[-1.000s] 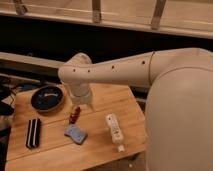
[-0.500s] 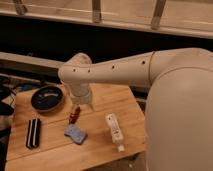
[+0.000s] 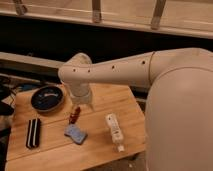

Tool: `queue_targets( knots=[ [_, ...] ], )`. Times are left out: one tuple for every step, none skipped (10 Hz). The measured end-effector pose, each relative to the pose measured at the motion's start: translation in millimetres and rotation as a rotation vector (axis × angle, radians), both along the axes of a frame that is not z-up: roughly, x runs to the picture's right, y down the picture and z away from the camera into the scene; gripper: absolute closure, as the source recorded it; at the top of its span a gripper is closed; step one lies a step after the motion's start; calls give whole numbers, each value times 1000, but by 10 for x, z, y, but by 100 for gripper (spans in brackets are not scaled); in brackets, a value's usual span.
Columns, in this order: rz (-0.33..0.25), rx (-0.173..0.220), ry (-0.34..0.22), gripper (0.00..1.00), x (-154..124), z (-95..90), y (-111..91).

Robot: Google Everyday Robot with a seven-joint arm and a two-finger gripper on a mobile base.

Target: Place the pepper in the ceramic cup

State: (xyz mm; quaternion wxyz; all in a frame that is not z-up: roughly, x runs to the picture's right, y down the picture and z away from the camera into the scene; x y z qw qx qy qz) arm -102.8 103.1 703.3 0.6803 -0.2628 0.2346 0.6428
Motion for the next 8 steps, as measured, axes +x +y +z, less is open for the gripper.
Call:
queue_targets(
  knots=[
    [0,0,0,35,0,0,0],
    [0,0,0,35,0,0,0],
    [0,1,1,35,5,-1,0],
    [18,5,9,35,35,-20,-36],
    [47,9,21,35,97,-17,-116],
    [84,11,45,35,232,15,-255],
    [109,12,58,35,337,52,-364],
    [142,11,79,35,499,116,-494]
  ],
)
